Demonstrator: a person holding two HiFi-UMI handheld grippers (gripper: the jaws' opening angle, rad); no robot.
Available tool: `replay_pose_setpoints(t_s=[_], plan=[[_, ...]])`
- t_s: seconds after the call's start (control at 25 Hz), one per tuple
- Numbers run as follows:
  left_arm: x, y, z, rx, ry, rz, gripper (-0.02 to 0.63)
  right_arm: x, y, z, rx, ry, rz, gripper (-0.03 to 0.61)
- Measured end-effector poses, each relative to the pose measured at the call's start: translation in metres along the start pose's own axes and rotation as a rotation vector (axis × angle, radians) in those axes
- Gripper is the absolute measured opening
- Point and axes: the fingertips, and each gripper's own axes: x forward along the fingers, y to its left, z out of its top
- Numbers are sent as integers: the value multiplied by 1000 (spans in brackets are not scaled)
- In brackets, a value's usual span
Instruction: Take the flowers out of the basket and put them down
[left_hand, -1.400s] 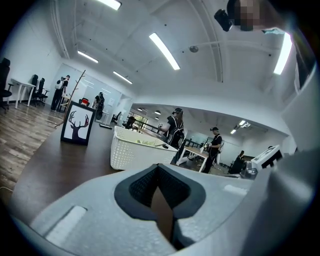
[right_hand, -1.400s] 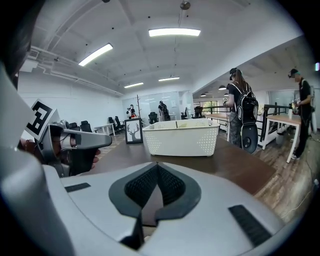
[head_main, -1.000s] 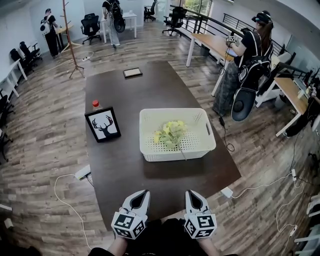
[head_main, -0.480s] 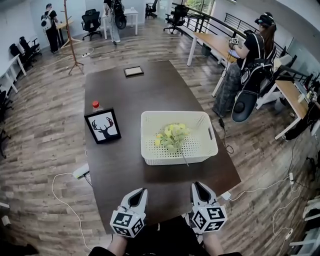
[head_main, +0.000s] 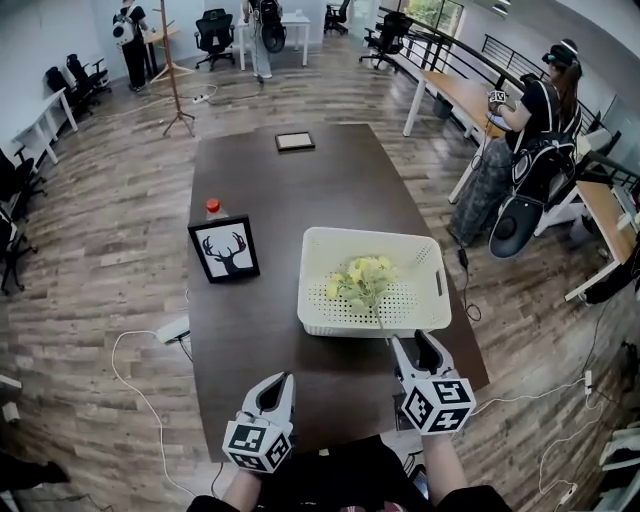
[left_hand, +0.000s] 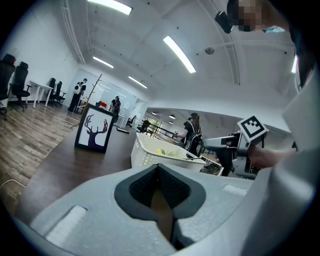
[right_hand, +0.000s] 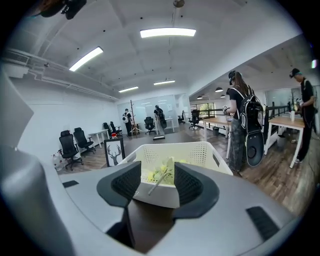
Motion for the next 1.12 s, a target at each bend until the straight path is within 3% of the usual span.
replay_pose_setpoints(t_s=[0.32, 0.56, 0.76, 1.04, 1.12], plan=[[0, 13, 6, -20, -32, 65, 8, 46, -4, 27, -21, 24, 87, 262], [-2, 16, 6, -20, -38, 101, 8, 84, -20, 4, 54, 196, 120, 299], [-3, 15, 7, -20, -40, 127, 8, 107, -17, -2, 24, 276, 209, 298], [0, 18, 10, -28, -44, 151, 8, 151, -39, -2, 182, 359, 165, 296], [0, 19, 10, -30, -47, 162, 8, 160, -43, -3, 186, 377, 152, 296]])
